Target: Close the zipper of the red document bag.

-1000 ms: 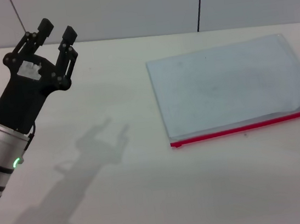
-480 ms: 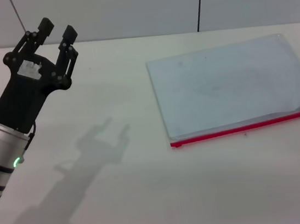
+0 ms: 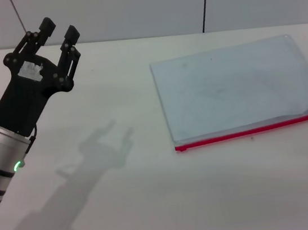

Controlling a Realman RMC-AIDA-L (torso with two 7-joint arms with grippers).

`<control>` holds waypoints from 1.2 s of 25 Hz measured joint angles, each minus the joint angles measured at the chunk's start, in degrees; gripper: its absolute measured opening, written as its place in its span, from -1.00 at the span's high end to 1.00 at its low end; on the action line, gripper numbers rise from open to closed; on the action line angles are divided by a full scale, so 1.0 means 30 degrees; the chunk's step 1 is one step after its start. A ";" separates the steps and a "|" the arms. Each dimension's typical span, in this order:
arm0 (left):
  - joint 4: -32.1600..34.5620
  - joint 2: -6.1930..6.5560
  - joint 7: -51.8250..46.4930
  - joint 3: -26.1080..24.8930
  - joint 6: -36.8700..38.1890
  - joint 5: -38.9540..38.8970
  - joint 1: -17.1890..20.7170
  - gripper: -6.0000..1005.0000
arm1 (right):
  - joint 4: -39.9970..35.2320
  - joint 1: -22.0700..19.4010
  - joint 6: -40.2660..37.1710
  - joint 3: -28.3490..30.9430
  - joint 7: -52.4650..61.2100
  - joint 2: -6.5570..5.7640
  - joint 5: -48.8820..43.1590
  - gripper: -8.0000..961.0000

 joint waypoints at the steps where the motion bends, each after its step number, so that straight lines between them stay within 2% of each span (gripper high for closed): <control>1: 0.0000 0.0000 0.0018 0.0001 0.0000 0.0000 0.0000 0.12 | 0.0001 0.0000 0.0000 0.0000 0.0000 0.0000 0.0000 -0.49; 30: -0.0088 0.0000 -0.0054 0.0001 -0.0002 0.0001 -0.0060 0.12 | 0.0030 0.0229 0.0022 -0.0235 -0.0001 0.0028 0.0000 -0.49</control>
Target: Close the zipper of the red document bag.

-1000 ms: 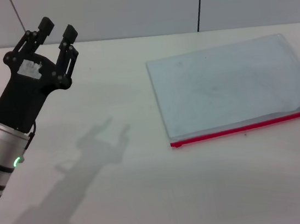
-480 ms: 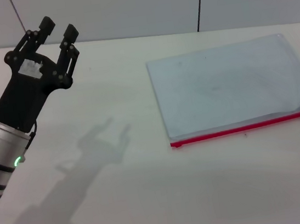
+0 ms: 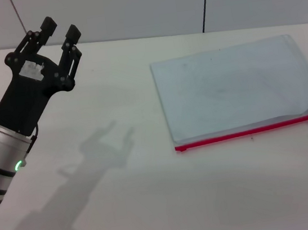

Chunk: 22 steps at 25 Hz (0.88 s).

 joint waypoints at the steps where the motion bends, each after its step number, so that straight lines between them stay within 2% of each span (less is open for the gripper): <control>1: 0.0000 -0.0001 0.0000 0.0000 0.0000 0.0000 0.0001 0.12 | -0.0001 -0.0007 -0.0001 -0.0001 0.0001 0.0012 0.0000 -0.49; 22: 0.0000 0.0000 -0.0029 0.0000 -0.0001 0.0000 0.0001 0.12 | -0.0028 0.0034 0.0179 -0.0205 0.0745 -0.0027 0.0011 -0.49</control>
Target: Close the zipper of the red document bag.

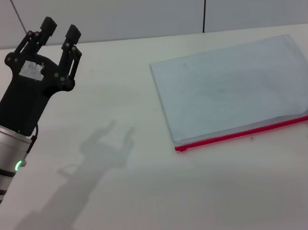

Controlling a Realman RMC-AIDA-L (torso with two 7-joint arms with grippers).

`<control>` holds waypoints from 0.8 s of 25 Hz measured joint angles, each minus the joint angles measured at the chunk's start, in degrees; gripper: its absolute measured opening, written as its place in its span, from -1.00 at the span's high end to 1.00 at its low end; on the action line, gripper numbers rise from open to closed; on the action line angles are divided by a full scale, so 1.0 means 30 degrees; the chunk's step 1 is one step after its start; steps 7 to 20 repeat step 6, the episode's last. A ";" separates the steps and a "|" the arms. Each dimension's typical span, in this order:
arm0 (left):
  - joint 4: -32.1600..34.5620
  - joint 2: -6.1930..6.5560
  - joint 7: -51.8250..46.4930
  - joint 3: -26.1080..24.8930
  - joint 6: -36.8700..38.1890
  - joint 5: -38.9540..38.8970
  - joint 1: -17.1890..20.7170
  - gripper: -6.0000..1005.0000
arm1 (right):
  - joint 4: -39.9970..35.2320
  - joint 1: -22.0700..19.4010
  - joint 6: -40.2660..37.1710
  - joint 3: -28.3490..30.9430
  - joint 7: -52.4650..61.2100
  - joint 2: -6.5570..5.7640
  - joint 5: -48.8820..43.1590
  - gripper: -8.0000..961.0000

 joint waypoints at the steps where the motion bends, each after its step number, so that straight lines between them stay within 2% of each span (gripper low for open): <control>1: 0.0000 0.0001 0.0001 0.0001 0.0001 -0.0001 0.0000 0.12 | -0.0002 0.0000 0.0003 0.0000 0.0009 0.0000 0.0005 -0.49; 20: 0.0000 -0.0001 0.0000 0.0000 0.0001 -0.0001 0.0000 0.12 | -0.0030 0.0000 0.0006 0.0001 0.0022 0.0000 0.0018 -0.49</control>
